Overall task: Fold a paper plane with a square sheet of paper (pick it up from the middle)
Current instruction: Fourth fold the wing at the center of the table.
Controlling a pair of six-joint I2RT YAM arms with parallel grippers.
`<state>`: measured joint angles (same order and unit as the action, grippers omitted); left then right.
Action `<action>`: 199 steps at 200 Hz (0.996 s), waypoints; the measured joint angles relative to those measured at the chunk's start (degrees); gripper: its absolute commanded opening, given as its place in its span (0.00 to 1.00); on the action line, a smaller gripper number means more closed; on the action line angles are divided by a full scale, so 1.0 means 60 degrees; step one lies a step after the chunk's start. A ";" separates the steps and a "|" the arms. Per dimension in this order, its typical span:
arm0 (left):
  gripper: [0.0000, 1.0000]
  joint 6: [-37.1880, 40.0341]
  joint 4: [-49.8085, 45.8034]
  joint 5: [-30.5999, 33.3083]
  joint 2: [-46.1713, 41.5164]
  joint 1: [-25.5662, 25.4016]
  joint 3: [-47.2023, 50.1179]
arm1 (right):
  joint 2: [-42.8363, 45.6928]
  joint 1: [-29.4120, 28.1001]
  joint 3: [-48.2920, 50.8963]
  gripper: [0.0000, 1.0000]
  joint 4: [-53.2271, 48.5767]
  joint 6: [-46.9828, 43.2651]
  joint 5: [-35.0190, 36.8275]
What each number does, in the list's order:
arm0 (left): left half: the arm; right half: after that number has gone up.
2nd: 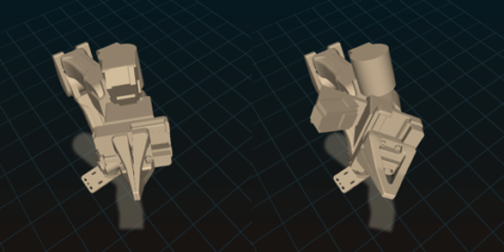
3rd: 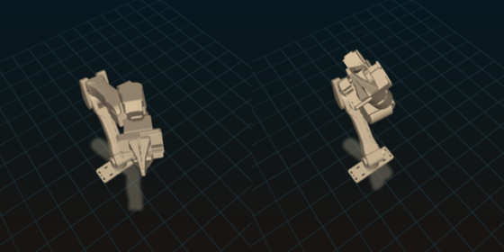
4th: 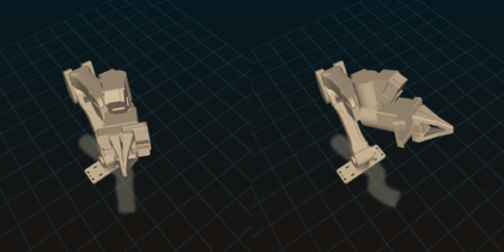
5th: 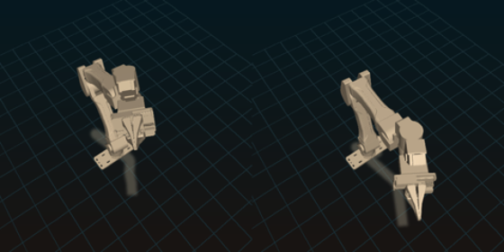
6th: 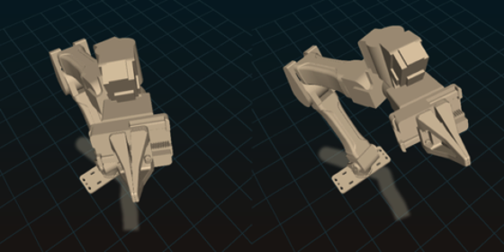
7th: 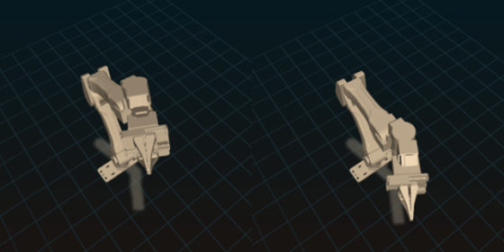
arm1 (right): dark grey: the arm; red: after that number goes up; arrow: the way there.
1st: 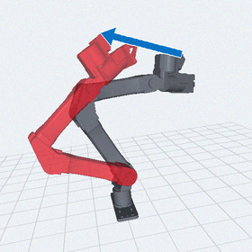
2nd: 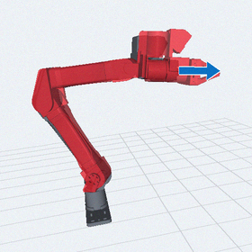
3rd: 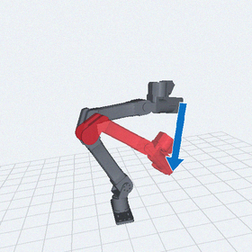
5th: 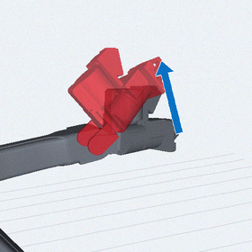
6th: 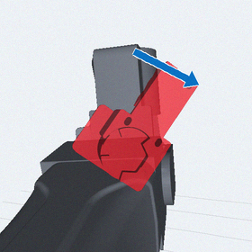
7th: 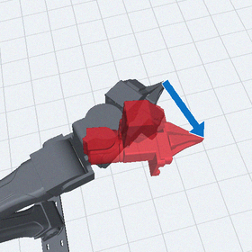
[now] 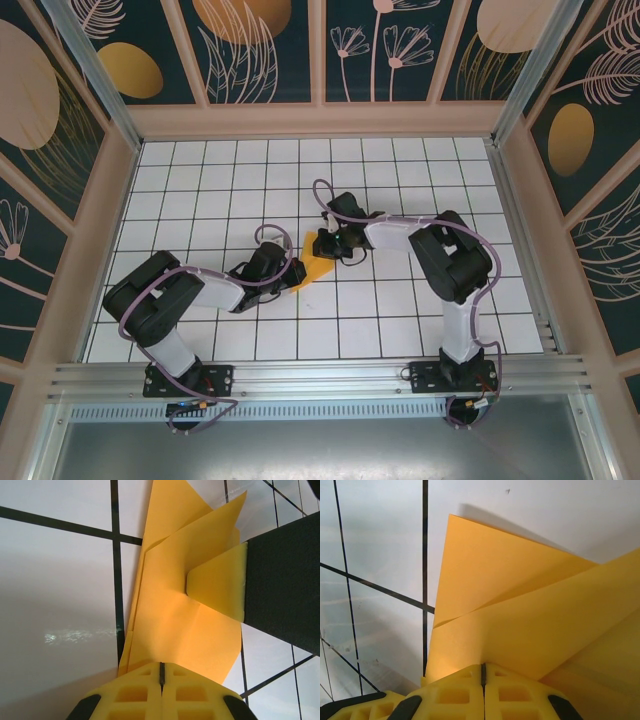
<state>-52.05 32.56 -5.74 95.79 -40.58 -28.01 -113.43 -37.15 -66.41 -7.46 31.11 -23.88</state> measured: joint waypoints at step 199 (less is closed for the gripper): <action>0.02 0.0095 0.0047 -0.0004 -0.0004 -0.0004 0.0036 | -0.0029 0.0488 -0.0601 0.10 -0.0197 -0.0918 0.0291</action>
<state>-51.48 32.84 -5.76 95.77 -40.60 -27.79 -113.60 -34.22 -70.02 -8.64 25.61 -22.13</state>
